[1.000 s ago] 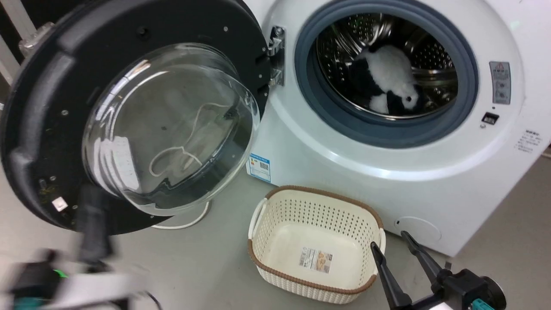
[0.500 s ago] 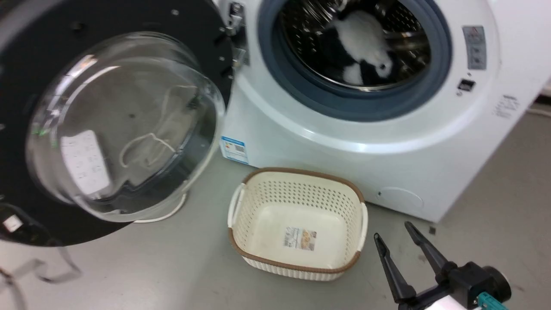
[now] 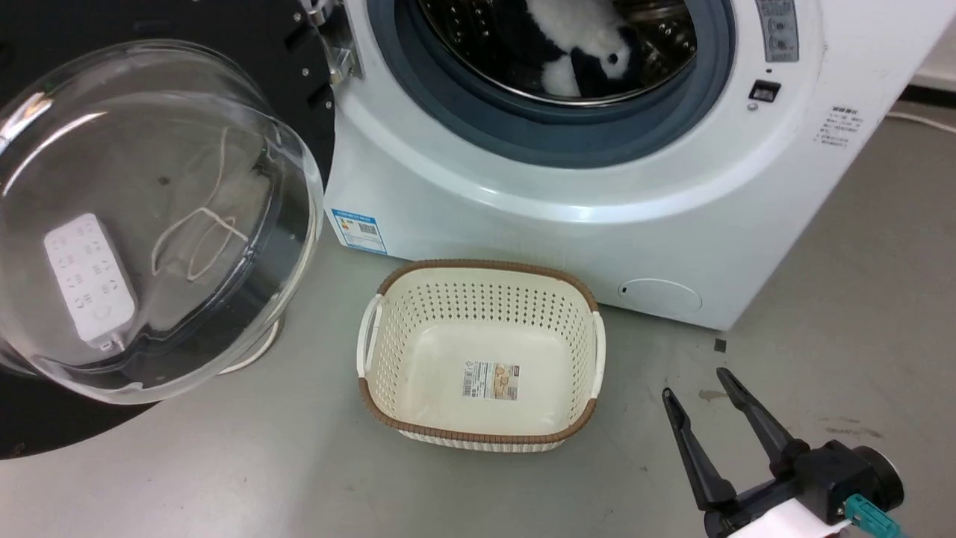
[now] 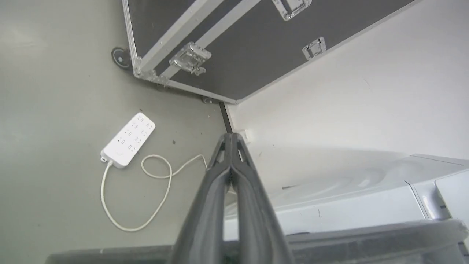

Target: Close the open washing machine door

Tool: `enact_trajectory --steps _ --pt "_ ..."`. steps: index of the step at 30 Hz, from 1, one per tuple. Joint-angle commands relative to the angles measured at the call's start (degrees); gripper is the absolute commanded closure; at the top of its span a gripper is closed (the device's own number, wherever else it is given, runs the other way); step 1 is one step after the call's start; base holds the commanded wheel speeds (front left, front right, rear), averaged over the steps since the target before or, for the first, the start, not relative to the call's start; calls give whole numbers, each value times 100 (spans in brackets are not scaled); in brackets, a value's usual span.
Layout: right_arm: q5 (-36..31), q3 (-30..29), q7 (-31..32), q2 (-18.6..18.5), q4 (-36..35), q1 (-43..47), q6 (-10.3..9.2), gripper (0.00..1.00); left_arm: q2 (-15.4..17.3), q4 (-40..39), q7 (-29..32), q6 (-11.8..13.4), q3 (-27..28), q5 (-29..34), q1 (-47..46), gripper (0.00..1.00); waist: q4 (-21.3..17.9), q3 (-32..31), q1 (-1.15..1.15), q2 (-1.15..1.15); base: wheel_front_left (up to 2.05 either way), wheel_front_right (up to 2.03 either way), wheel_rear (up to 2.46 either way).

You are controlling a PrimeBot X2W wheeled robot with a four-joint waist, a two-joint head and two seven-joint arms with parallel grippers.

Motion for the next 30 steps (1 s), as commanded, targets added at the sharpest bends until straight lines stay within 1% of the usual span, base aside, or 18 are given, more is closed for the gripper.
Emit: enact_trajectory --steps 1,4,10,15,19,22,26,30 --pt "20 0 -26 -35 -26 -102 6 0 13 16 125 15 4 -60 -20 100 0 17 -1 0 0 0 0" --pt "30 -35 -26 -49 -24 -112 6 0 -23 -34 808 -13 -97 -318 114 100 28 33 -1 0 0 0 0" --pt "15 -63 -26 14 33 -120 6 0 -163 -424 1848 -102 -258 -715 511 100 119 -79 -1 0 0 0 0" --pt "-3 -114 -26 105 118 -82 6 0 -400 -910 2643 -281 -402 -1126 866 100 216 -294 -1 0 0 0 0" --pt "-40 -155 -26 197 189 -40 6 0 -645 -1368 3244 -302 -624 -1380 1178 100 272 -508 -1 0 0 0 0" --pt "-89 -263 -26 283 228 -27 6 0 -853 -1717 3576 -305 -775 -1512 1458 100 266 -656 -1 0 0 0 0" --pt "-157 -463 -26 388 262 -33 6 0 -1219 -2149 3899 -362 -984 -1662 1891 100 173 -821 -1 0 0 0 0" --pt "-221 -697 -26 473 283 -23 6 0 -1683 -2544 4045 -472 -1191 -1784 2312 100 7 -939 -1 0 0 0 0"
